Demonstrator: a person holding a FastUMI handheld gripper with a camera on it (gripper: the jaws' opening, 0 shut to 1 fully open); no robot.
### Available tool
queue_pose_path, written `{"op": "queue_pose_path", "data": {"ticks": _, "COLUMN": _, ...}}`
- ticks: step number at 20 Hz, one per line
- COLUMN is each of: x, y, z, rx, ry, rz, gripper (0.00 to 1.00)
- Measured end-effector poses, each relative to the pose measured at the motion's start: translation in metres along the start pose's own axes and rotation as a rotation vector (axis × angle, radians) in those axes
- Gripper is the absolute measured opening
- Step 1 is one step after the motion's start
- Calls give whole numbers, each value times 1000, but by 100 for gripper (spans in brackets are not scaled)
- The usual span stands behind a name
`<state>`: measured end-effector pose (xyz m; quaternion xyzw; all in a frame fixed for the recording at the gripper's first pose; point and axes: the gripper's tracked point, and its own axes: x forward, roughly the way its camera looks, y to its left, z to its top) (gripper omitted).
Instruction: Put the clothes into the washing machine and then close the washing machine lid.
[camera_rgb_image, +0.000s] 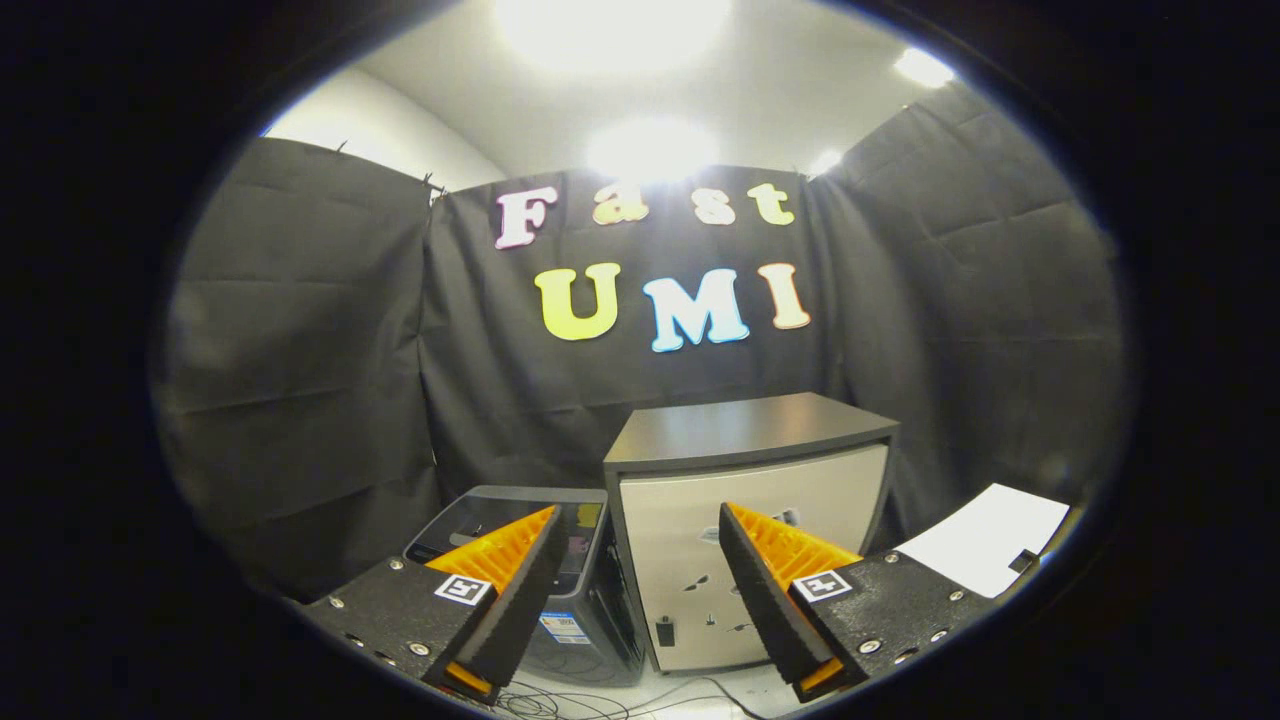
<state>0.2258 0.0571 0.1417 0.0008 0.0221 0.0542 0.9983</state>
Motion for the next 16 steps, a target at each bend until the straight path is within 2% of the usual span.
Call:
{"op": "queue_pose_path", "data": {"ticks": 3, "x": -35, "y": -8, "z": 10, "rx": -9, "ry": -40, "rz": 23, "gripper": 95}}
{"op": "queue_pose_path", "data": {"ticks": 5, "x": -47, "y": -18, "z": 4, "rx": -37, "ry": -27, "rz": -2, "gripper": 95}}
{"op": "queue_pose_path", "data": {"ticks": 16, "x": -65, "y": -10, "z": -8, "rx": -67, "ry": 0, "rz": -30, "gripper": 95}}
